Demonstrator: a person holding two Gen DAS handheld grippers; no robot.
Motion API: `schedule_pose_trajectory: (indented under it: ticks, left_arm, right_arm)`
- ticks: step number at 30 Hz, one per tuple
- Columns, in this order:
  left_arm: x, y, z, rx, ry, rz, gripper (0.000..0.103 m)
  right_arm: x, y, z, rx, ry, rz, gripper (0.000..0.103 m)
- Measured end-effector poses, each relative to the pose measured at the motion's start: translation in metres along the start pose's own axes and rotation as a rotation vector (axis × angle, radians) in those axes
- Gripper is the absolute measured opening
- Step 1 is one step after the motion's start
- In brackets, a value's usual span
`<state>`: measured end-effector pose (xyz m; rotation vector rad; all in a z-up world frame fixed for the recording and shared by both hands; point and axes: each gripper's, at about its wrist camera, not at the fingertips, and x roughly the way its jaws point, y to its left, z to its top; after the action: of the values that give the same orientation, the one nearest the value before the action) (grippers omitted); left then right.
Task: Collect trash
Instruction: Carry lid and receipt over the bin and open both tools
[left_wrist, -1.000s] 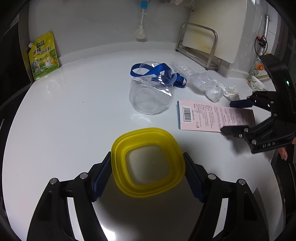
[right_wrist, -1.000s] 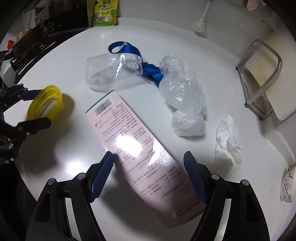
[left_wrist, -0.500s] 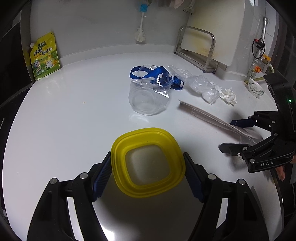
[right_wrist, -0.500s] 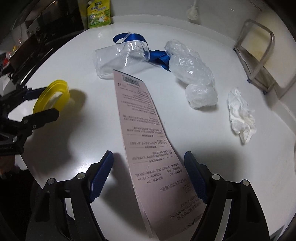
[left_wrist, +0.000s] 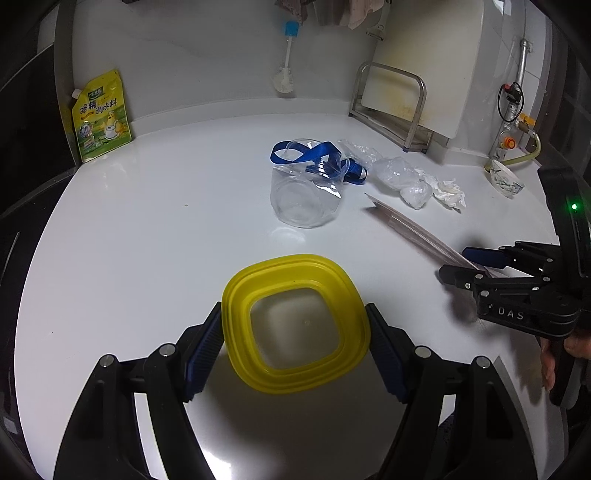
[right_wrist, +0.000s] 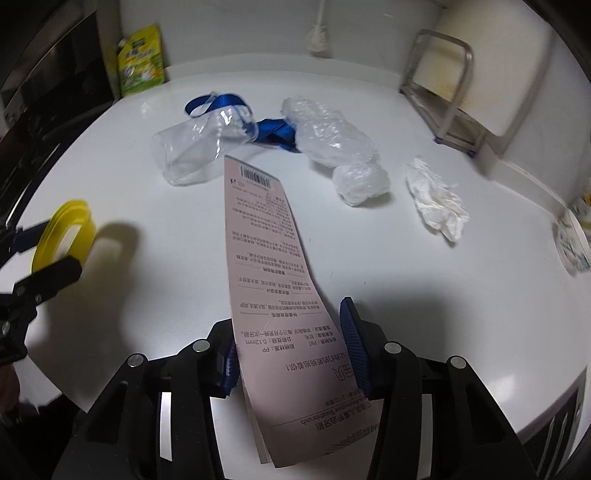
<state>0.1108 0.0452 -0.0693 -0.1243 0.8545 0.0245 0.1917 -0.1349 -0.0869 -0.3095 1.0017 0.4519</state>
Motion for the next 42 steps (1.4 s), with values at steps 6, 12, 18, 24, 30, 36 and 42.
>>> schedule_pose_trajectory:
  ticks: [6, 12, 18, 24, 30, 36, 42]
  left_arm:
    - [-0.017, 0.003, -0.01, 0.009, -0.015, -0.007, 0.072]
    - [-0.035, 0.005, -0.022, 0.018, -0.035, -0.018, 0.072]
    - [-0.055, 0.003, -0.038, 0.033, -0.046, -0.027, 0.072]
    - [-0.078, -0.003, -0.054, 0.059, -0.067, -0.049, 0.072]
    - [-0.099, -0.015, -0.078, 0.101, -0.082, -0.08, 0.072]
    - [-0.112, -0.028, -0.108, 0.154, -0.081, -0.115, 0.072]
    - [-0.121, -0.041, -0.135, 0.21, -0.1, -0.127, 0.072]
  right_arm:
    - [-0.02, 0.014, -0.018, 0.11, -0.028, -0.01, 0.011]
    - [-0.035, 0.033, -0.041, 0.197, -0.083, -0.007, 0.008]
    - [-0.049, 0.038, -0.063, 0.292, -0.146, -0.013, 0.007]
    - [-0.082, 0.056, -0.093, 0.343, -0.221, -0.033, 0.007]
    - [-0.113, 0.084, -0.141, 0.382, -0.261, -0.07, 0.007]
    - [-0.129, 0.103, -0.189, 0.446, -0.262, -0.076, 0.007]
    - [-0.139, 0.122, -0.227, 0.469, -0.249, -0.101, 0.007]
